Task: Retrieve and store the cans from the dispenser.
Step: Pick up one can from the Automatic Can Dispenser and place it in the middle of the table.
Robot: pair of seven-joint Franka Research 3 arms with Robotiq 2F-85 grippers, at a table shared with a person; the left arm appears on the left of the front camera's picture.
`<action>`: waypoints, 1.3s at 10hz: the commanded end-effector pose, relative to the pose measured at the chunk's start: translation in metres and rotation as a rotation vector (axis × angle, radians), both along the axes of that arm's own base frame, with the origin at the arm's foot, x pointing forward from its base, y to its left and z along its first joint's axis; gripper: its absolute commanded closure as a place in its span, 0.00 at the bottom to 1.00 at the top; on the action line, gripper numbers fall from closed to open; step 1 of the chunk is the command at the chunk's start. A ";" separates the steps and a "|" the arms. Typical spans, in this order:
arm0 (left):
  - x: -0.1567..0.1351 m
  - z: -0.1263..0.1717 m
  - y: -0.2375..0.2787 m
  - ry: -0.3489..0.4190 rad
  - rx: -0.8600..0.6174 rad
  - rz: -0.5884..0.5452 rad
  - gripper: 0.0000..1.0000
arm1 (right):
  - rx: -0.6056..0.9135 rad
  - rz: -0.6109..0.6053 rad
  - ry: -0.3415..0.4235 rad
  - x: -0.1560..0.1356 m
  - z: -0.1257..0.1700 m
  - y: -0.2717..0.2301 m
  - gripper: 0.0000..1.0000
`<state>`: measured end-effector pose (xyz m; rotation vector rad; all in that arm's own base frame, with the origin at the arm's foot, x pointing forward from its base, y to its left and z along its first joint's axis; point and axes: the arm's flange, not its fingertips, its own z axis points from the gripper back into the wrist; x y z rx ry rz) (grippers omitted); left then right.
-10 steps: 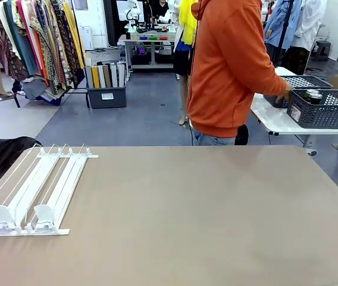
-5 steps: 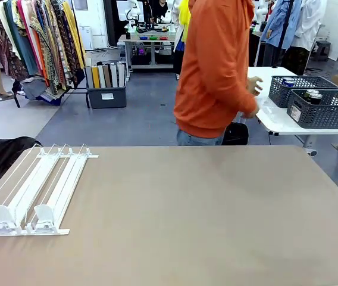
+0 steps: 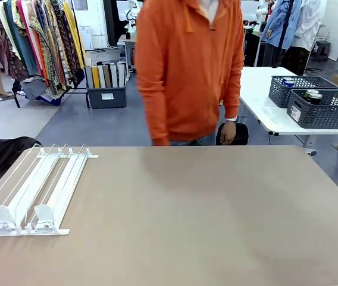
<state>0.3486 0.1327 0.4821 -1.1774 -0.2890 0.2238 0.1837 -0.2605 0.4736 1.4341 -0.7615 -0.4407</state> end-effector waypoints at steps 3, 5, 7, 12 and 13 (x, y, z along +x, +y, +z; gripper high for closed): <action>-0.002 0.001 0.003 -0.014 0.010 -0.015 0.00 | 0.009 -0.005 -0.022 0.003 0.004 -0.001 0.00; -0.002 0.001 0.003 -0.014 0.010 -0.015 0.00 | 0.009 -0.005 -0.022 0.003 0.004 -0.001 0.00; -0.002 0.001 0.003 -0.014 0.010 -0.015 0.00 | 0.009 -0.005 -0.022 0.003 0.004 -0.001 0.00; -0.002 0.001 0.003 -0.014 0.010 -0.015 0.00 | 0.009 -0.005 -0.022 0.003 0.004 -0.001 0.00; -0.002 0.001 0.003 -0.014 0.010 -0.015 0.00 | 0.009 -0.005 -0.022 0.003 0.004 -0.001 0.00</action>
